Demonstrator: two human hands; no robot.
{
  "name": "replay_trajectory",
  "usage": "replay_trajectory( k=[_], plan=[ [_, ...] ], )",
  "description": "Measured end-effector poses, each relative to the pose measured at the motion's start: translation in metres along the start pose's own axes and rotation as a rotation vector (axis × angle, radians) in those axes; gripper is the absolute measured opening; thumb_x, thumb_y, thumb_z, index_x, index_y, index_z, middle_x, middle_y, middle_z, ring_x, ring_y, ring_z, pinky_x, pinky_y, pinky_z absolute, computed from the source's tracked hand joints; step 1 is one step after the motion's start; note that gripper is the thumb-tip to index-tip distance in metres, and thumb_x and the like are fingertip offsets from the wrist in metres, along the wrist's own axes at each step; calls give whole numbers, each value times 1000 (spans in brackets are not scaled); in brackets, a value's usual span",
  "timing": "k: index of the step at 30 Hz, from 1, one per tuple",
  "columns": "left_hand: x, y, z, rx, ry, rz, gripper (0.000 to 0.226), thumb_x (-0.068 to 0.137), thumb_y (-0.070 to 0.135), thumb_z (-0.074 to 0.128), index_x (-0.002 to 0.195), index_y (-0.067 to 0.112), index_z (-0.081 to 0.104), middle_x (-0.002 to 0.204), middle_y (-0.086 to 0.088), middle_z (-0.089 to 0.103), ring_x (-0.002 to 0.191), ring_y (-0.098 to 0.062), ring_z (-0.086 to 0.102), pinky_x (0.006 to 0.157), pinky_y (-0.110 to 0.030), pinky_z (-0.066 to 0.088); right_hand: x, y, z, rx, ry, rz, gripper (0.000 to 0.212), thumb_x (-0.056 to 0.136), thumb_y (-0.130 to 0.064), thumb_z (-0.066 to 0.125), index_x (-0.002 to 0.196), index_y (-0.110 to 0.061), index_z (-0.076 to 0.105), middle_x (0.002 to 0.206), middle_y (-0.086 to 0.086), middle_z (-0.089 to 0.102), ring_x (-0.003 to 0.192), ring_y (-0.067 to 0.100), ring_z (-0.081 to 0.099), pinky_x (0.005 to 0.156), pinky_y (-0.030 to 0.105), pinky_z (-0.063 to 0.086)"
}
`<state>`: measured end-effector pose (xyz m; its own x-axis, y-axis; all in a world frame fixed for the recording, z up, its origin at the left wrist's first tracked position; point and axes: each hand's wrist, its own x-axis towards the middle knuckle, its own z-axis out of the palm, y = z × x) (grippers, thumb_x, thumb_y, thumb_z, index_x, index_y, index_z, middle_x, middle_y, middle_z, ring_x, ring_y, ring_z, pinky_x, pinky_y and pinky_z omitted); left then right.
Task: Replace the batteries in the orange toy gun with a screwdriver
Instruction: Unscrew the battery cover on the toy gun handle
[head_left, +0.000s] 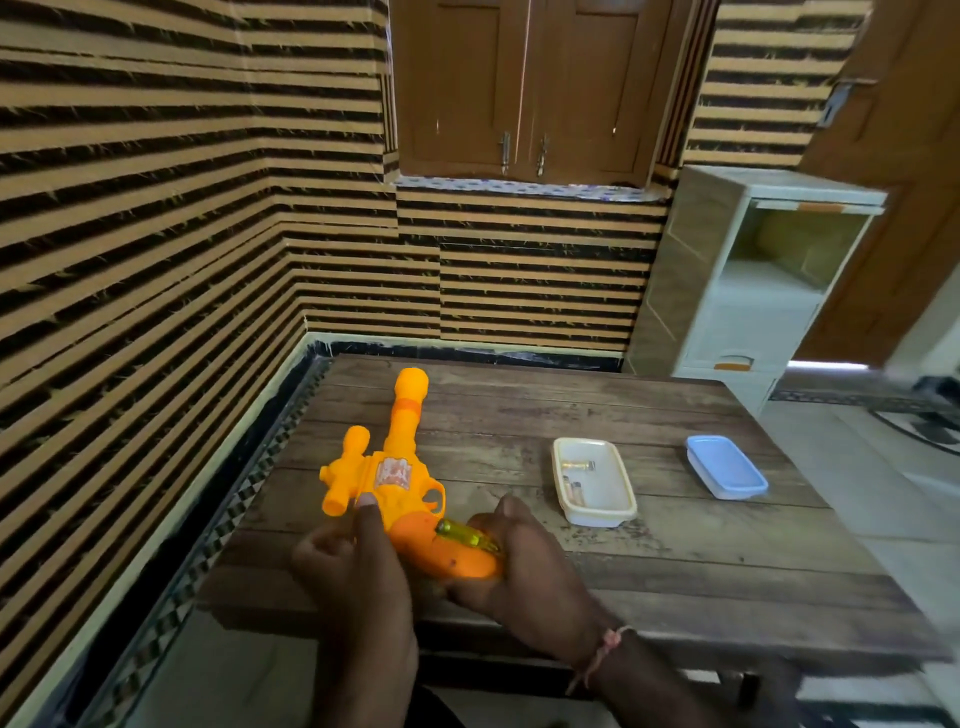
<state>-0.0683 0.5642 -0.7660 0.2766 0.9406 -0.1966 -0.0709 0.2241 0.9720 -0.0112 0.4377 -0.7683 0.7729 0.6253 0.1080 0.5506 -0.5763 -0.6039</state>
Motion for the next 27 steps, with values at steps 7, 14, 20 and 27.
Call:
replay_trajectory(
  k=[7, 14, 20, 27],
  plan=[
    [-47, -13, 7, -493, -677, -487, 34, 96, 41, 49, 112, 18, 67, 96, -9, 73, 79, -21, 72, 64, -36, 58, -42, 7, -28, -100, 151, -94, 62, 67, -67, 65, 119, -39, 46, 99, -9, 40, 88, 18, 58, 70, 36, 50],
    [-39, -34, 3, -562, -817, -531, 105, 52, 40, 93, 143, 13, 50, 121, -10, 67, 104, -27, 69, 71, -45, 58, -67, 22, -23, 264, 366, -24, 51, 68, -58, 76, 114, -42, 60, 100, -19, 54, 95, 0, 57, 80, 17, 46],
    [-24, -40, 4, -673, -851, -494, 94, 56, 44, 92, 137, 14, 54, 114, -17, 62, 97, -27, 67, 98, -50, 47, -65, -5, -30, 1046, 547, 245, 32, 88, -43, 50, 89, -19, 71, 71, -4, 55, 65, 11, 48, 64, 32, 40],
    [-16, -49, 6, -695, -888, -537, 75, 68, 48, 84, 130, 16, 56, 110, -14, 62, 91, -22, 64, 87, -46, 52, -70, -19, -18, 813, 601, 91, 20, 90, -20, 67, 80, -4, 69, 63, -2, 60, 62, 8, 55, 61, 19, 45]
  ],
)
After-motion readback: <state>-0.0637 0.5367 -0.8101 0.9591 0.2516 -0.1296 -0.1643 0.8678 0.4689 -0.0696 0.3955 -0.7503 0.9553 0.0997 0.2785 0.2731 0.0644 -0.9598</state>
